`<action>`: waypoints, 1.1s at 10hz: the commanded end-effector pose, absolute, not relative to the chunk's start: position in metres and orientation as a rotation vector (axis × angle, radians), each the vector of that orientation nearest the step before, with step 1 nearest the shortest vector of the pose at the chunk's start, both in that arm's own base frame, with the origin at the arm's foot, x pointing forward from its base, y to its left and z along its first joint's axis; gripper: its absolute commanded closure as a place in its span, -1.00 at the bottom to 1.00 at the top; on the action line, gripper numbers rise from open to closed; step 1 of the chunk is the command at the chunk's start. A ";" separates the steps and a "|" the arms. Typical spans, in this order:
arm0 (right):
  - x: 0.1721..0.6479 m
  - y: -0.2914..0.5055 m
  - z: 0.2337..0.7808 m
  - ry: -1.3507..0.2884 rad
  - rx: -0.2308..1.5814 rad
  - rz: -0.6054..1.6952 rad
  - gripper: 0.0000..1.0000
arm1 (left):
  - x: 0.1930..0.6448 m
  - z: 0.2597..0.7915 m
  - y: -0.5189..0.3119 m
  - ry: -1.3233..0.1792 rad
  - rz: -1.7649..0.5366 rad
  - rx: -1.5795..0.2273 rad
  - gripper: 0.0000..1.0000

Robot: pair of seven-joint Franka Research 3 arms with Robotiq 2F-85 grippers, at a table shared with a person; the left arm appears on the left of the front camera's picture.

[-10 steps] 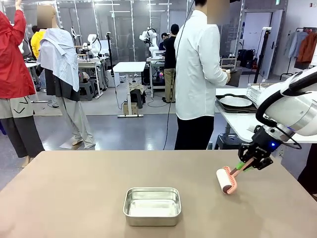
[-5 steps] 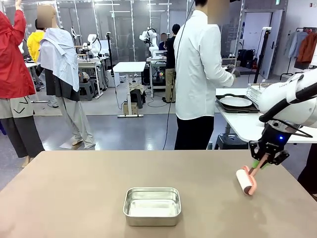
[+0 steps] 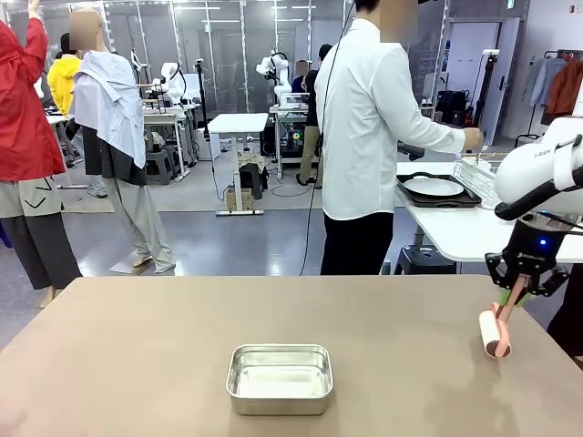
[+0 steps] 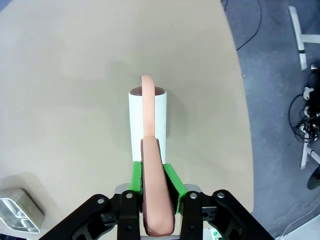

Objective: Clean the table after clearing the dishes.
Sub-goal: When the right (or left) Handle tray is removed, use the right hand (or left hand) to clean the right (or left) side of the table with the Lint Roller.

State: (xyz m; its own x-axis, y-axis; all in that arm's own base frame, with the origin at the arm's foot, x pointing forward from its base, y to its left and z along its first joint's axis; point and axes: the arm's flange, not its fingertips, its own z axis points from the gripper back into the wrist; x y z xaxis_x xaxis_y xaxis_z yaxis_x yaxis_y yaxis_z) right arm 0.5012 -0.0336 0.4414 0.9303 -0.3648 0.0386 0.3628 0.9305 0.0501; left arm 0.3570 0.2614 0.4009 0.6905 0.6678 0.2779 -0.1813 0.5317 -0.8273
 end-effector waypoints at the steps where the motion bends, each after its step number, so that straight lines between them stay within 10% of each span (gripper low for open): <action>1: 0.486 -0.016 0.466 -0.102 -0.036 -0.391 0.55 | 0.356 0.403 0.263 -0.640 0.557 -0.880 -1.00; 11: 0.473 -0.012 0.493 -0.141 -0.026 -0.306 0.55 | 0.356 0.403 0.263 -0.640 0.557 -0.880 -1.00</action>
State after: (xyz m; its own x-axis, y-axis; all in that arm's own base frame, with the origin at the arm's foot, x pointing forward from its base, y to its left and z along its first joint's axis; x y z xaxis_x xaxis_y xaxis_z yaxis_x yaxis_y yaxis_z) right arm 0.4714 -0.0122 0.4902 0.9461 -0.2930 0.1383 0.2976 0.9546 -0.0137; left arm 0.3570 0.2613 0.4009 0.6906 0.6677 0.2780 -0.1812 0.5318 -0.8273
